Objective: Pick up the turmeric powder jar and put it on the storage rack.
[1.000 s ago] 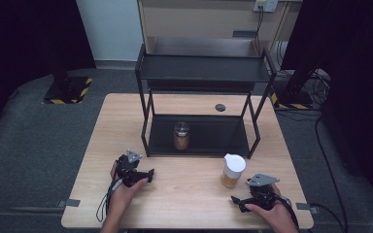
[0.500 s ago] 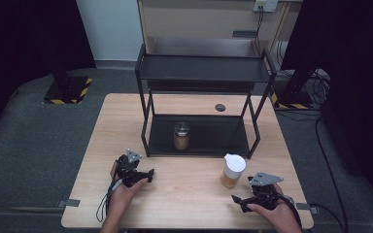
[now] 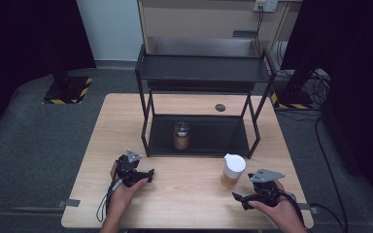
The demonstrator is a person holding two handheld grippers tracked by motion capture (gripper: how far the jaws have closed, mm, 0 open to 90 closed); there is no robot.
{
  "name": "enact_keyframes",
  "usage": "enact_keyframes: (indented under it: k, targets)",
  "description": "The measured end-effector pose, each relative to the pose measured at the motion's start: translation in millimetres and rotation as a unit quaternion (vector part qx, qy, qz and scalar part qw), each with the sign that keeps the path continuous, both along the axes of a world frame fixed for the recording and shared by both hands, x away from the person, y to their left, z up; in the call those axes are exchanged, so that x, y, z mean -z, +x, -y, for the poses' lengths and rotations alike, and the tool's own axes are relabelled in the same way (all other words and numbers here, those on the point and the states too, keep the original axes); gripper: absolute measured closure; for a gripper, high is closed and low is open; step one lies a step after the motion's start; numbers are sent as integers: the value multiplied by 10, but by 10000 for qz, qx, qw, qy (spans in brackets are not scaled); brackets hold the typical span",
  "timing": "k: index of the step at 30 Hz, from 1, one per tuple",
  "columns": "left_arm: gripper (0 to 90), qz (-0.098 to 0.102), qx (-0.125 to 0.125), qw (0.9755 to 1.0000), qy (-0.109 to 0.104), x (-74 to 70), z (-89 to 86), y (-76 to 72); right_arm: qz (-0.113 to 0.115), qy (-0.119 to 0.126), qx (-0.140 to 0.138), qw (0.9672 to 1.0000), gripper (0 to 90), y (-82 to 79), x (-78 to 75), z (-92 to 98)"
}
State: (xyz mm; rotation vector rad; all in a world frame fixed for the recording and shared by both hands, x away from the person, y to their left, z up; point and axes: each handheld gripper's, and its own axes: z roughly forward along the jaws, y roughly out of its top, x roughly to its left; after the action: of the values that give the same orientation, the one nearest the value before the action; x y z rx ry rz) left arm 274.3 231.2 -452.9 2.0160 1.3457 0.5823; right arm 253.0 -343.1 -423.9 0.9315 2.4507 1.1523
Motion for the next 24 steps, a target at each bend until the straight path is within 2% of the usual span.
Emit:
enact_keyframes:
  k: [9,24]
  targets:
    - [0,-2,2,10000,1,-1,-1,1,-3,192,28,9998,79,120,-65,-37]
    - [0,-2,1,10000,-1,0,0,1,73,264,48,9996,126,243,-103,-142]
